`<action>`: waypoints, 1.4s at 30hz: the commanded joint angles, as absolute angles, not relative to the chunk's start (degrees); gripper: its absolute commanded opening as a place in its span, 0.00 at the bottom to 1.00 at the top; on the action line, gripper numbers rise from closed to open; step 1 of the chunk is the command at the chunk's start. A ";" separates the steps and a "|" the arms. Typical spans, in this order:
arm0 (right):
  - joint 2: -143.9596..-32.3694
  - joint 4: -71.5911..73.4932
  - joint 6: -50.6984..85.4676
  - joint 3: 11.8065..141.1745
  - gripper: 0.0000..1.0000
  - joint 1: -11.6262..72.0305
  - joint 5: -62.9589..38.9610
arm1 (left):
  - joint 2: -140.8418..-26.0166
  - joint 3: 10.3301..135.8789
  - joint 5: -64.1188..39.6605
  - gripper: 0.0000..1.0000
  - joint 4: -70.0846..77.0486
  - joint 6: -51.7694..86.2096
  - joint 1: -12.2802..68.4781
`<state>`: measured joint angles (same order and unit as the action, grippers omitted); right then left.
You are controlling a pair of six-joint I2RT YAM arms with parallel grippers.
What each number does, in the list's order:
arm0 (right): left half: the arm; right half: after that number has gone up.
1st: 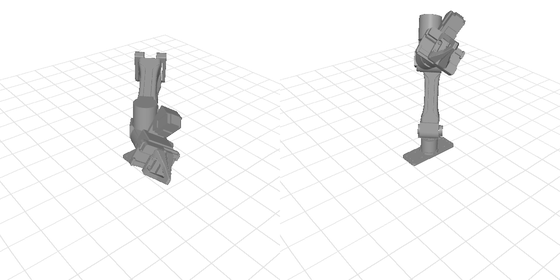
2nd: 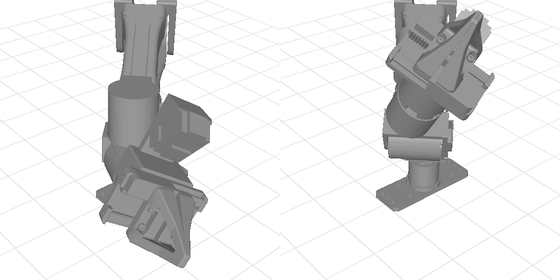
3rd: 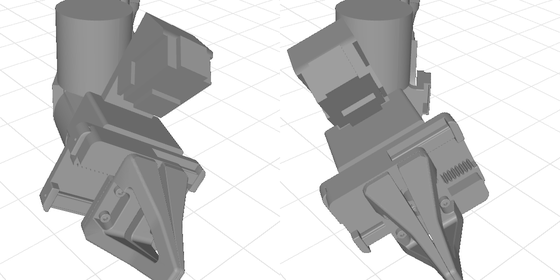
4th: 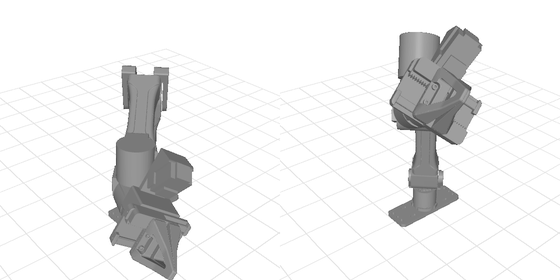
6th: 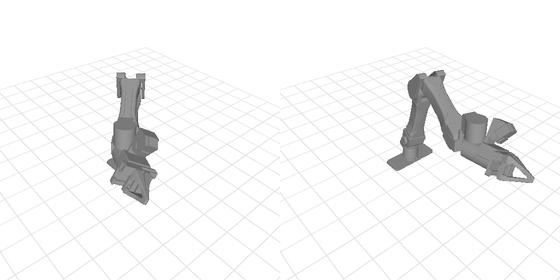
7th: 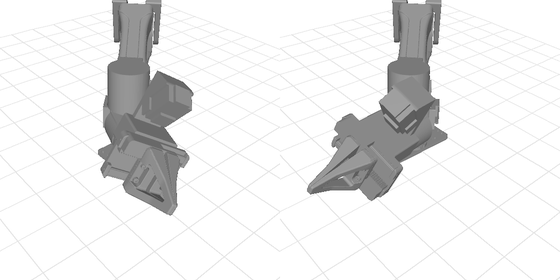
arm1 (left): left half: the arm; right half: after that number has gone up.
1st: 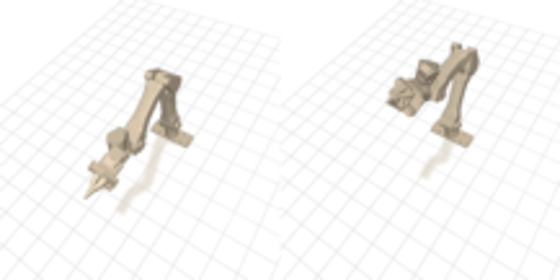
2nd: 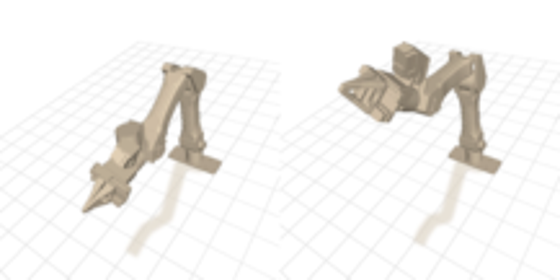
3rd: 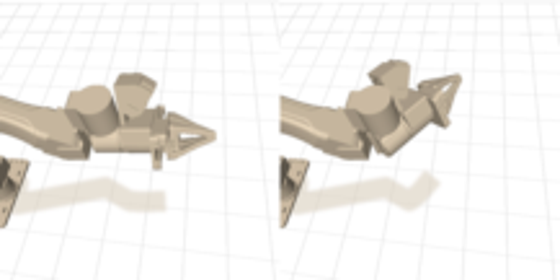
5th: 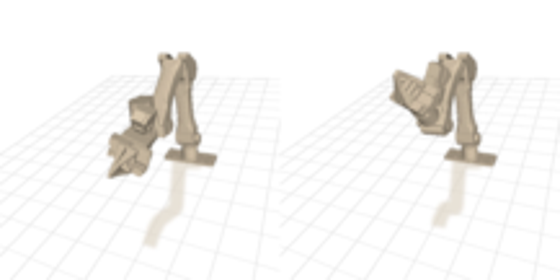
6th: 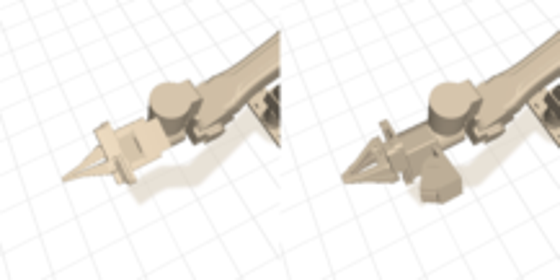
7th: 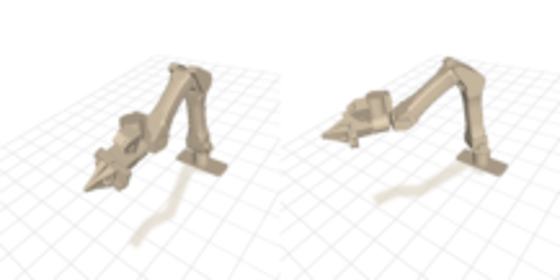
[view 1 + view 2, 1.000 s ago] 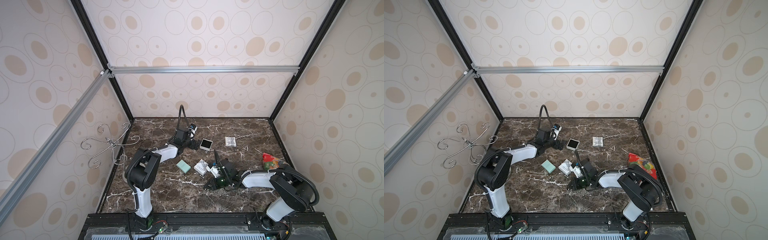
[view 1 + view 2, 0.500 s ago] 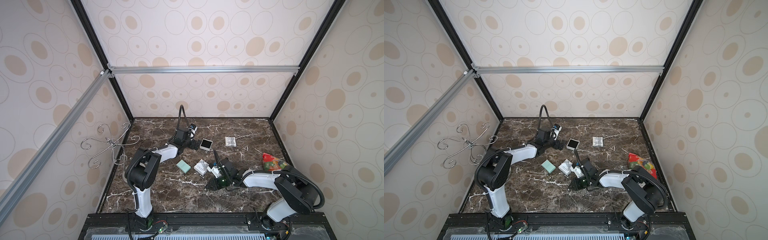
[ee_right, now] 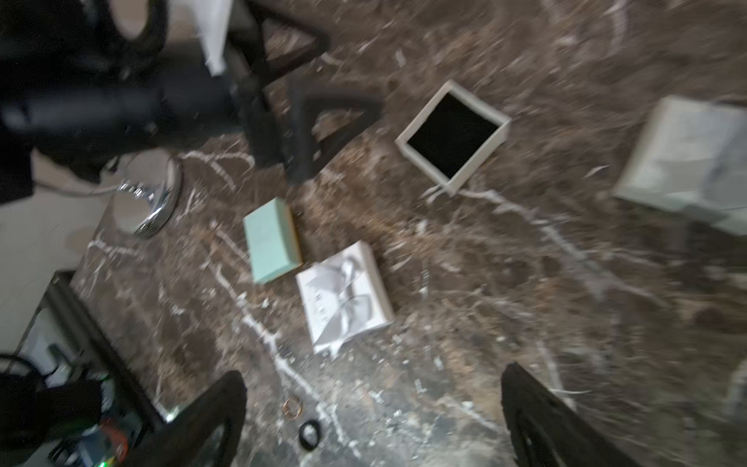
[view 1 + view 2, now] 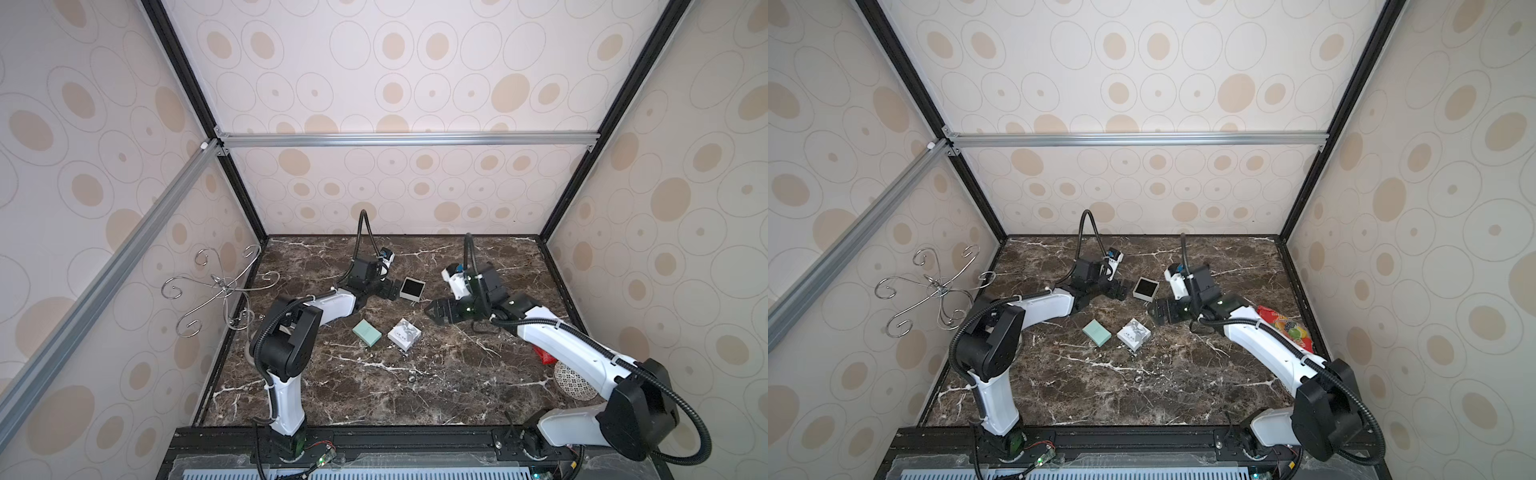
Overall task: Take the rings out of the lift-off lid box
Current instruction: Place the ring at the center of the board, then adjust the jewelry box at the center of the board.
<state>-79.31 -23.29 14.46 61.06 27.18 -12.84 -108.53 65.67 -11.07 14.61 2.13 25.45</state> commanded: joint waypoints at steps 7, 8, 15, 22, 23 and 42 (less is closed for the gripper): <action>-102.32 -30.44 7.76 79.14 1.00 17.52 -0.61 | -111.53 67.49 -9.27 1.00 12.34 0.58 25.56; -104.33 -30.55 7.26 81.47 1.00 17.18 -0.31 | -111.97 67.76 -8.96 1.00 11.96 0.38 25.52; -114.02 -32.87 5.06 93.39 1.00 16.44 0.76 | -114.78 70.50 -7.39 1.00 9.77 -0.35 25.58; -118.12 -33.05 5.65 96.75 1.00 16.26 0.70 | -117.16 72.71 -7.79 1.00 9.21 -0.18 25.53; -118.55 -32.98 5.91 96.83 1.00 16.26 0.60 | -117.32 72.86 -7.99 1.00 9.22 -0.02 25.58; -121.19 -32.53 7.14 97.38 1.00 13.72 0.13 | -116.04 71.76 -8.34 1.00 10.12 0.48 25.75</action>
<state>-120.44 -31.73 6.59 95.90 13.80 -0.01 -116.68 70.81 -8.47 10.41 1.06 25.52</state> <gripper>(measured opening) 0.997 0.999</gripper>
